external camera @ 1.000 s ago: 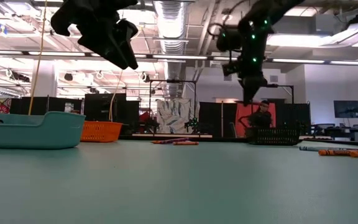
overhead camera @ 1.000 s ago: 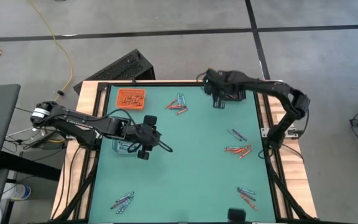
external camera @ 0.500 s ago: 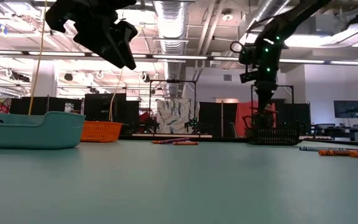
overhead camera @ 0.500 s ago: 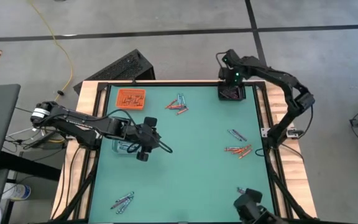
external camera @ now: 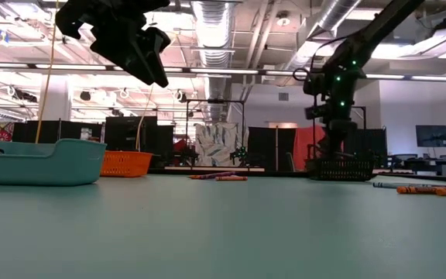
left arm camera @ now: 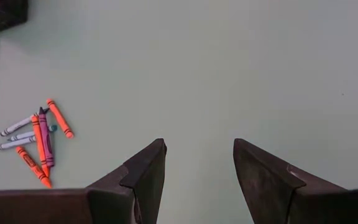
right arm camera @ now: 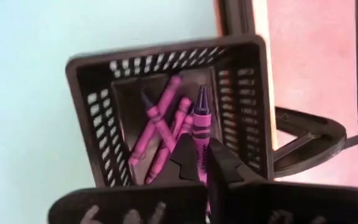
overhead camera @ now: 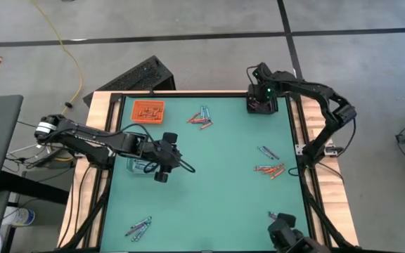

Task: Sort crayons
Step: Put the bottom left purple crayon into the top right black bin, then put the middle right blue crayon into the left blue bin

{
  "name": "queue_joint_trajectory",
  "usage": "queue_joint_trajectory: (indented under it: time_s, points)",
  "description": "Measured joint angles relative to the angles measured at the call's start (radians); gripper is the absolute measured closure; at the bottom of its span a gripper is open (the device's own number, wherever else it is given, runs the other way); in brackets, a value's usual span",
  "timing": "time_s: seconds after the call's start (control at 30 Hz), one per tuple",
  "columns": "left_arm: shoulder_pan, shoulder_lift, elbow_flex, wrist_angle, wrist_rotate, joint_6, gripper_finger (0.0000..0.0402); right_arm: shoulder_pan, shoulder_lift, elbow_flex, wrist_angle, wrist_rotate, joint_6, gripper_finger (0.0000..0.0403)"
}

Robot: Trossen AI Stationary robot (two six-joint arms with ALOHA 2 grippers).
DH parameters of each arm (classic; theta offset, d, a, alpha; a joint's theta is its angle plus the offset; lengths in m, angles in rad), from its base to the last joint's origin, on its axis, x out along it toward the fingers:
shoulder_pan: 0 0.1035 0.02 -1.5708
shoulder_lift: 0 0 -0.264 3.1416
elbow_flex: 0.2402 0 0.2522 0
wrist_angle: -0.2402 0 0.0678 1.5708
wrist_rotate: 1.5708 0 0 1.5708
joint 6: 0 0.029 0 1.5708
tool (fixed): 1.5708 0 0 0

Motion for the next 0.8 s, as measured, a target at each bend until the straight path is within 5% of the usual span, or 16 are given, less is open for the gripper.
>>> queue_joint_trajectory:
  time_s: [0.57, 0.8]
  points:
    - [0.0, 0.0, 0.0, -0.052, 0.017, -0.051, 0.0223, 0.007, 0.0, 0.011, -0.016, 0.005, 0.182, 0.0241]
    - [0.0, 0.0, 0.0, -0.056, 0.042, -0.073, 0.0223, 0.064, 0.0, 0.071, -0.074, -0.031, 0.295, 0.0214]
